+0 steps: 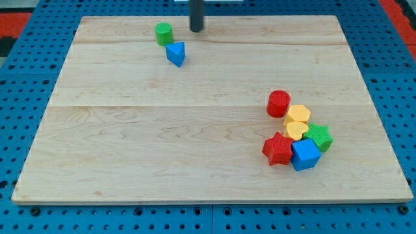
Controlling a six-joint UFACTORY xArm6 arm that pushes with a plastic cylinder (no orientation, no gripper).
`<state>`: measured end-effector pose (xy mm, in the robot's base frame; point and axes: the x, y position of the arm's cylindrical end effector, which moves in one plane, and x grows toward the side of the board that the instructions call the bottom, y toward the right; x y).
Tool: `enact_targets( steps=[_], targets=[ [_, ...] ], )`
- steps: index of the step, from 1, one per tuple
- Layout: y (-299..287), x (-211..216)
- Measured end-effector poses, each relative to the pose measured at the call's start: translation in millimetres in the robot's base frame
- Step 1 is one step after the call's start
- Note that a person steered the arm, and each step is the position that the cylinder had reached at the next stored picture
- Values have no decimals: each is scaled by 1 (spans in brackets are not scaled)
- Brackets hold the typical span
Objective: Push the green circle into the blue triangle
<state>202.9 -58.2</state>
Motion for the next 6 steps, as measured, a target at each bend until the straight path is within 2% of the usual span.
enact_targets(
  steps=[1,6],
  targets=[
    [-53,-5],
    [-15,140]
  ],
)
